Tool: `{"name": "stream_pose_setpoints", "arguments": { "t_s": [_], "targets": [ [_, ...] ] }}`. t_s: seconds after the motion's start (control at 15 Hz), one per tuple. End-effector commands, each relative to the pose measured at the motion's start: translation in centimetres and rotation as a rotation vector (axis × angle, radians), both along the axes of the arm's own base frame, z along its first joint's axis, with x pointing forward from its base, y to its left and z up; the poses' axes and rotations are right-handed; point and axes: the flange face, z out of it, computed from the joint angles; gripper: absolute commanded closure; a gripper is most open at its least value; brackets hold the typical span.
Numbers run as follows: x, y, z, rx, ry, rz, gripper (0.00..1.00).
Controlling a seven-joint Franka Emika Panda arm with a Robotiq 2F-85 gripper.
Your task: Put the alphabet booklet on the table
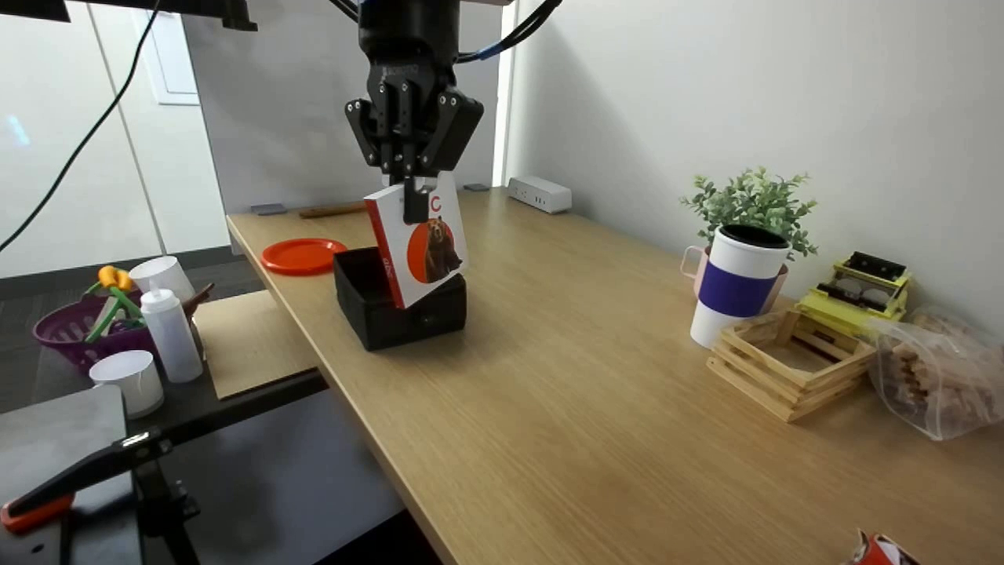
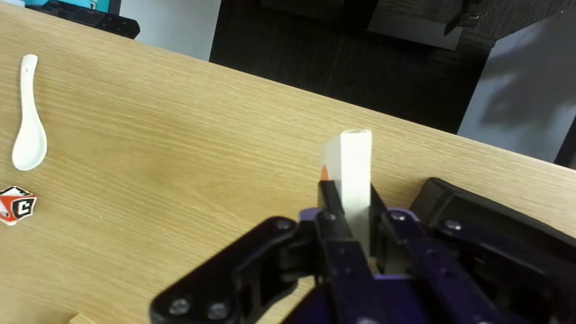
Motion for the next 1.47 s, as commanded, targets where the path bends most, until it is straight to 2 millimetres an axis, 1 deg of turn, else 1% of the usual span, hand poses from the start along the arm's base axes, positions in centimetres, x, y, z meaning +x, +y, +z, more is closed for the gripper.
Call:
{"name": "stream_pose_setpoints", "arguments": {
  "t_s": [0.0,0.07,0.13,0.4,0.73,0.87,1.13,1.4],
  "targets": [
    [0.0,0.0,0.0,0.000,0.000,-0.001,0.86],
    [0.0,0.0,0.0,0.000,0.000,-0.002,0.86],
    [0.0,0.0,0.0,0.000,0.000,-0.002,0.96],
    [1.1,-1.3,-0.2,0.035,0.075,0.047,0.96],
    [3.5,-4.1,-1.0,0.197,0.177,0.229,0.96],
    [4.6,-5.1,-1.7,0.245,0.233,0.269,0.96],
    [6.4,-6.4,-3.4,0.253,0.332,0.265,0.96],
    [8.0,-7.3,-5.3,0.252,0.364,0.207,0.96]
  ]
}}
